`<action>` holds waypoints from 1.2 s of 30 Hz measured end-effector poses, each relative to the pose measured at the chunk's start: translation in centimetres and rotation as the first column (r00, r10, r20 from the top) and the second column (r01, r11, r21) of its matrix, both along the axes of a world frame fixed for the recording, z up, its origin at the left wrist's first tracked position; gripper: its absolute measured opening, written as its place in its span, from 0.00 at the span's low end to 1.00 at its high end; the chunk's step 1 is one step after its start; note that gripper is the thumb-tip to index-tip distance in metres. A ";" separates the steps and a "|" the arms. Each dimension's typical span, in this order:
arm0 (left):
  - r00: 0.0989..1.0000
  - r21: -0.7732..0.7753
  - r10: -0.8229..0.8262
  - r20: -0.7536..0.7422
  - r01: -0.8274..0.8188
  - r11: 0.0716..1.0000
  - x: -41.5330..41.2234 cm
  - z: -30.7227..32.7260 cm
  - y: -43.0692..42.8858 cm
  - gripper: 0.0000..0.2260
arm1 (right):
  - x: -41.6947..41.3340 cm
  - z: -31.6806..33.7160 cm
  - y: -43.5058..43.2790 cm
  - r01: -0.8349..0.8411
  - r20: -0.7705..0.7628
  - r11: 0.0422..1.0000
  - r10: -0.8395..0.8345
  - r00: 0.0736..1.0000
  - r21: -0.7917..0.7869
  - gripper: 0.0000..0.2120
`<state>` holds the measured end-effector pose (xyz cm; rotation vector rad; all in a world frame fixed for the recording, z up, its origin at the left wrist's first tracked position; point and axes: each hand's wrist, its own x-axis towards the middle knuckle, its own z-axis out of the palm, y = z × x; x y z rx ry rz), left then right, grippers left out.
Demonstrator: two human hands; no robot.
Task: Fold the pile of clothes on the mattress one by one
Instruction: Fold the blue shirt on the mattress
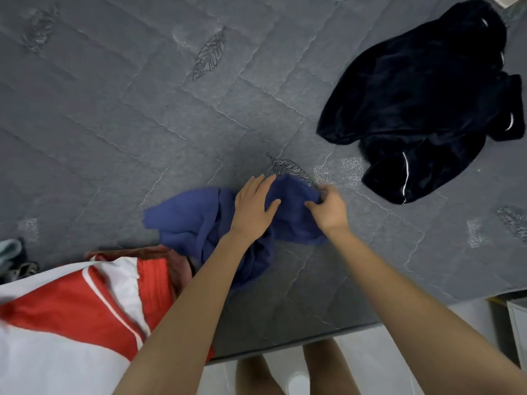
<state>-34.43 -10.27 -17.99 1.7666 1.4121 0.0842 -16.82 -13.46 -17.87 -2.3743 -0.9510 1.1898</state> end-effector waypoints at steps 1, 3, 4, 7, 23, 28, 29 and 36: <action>0.999 0.000 0.024 0.036 -0.024 1.000 0.3 0.6 0.2 0.23 | -0.1 0.6 0.3 -0.045 -0.023 0.998 0.046 0.999 0.041 0.17; 0.991 -0.053 0.082 0.102 -0.076 0.996 1.1 2.2 1.0 0.23 | -0.4 2.5 1.1 -0.132 -0.073 0.984 0.141 0.987 0.123 0.16; 0.990 -0.098 0.092 0.111 -0.081 0.992 1.5 2.9 1.5 0.22 | -0.5 3.6 1.6 -0.163 -0.103 0.973 0.181 0.978 0.162 0.17; 0.984 -0.156 0.067 0.166 -0.041 0.987 1.9 6.0 3.1 0.24 | -1.1 7.6 3.5 -0.162 -0.240 0.945 0.234 0.942 0.285 0.19; 0.860 -0.178 0.255 0.441 -0.195 0.964 -3.6 23.6 4.9 0.14 | -5.9 25.5 5.0 -0.402 -0.181 0.749 0.561 0.807 0.527 0.21; 0.880 -0.164 0.175 0.442 -0.112 0.980 -6.4 27.3 4.6 0.09 | -7.3 29.3 4.9 -0.417 -0.178 0.757 0.563 0.807 0.504 0.22; 0.881 -0.163 0.161 0.445 -0.097 0.982 -6.9 28.1 4.4 0.10 | -7.5 30.1 4.9 -0.424 -0.163 0.754 0.564 0.810 0.502 0.22; 0.949 -0.026 -0.152 0.277 0.166 0.986 -11.1 31.9 4.6 0.05 | -7.7 34.8 5.3 -0.528 -0.041 0.703 0.618 0.785 0.477 0.19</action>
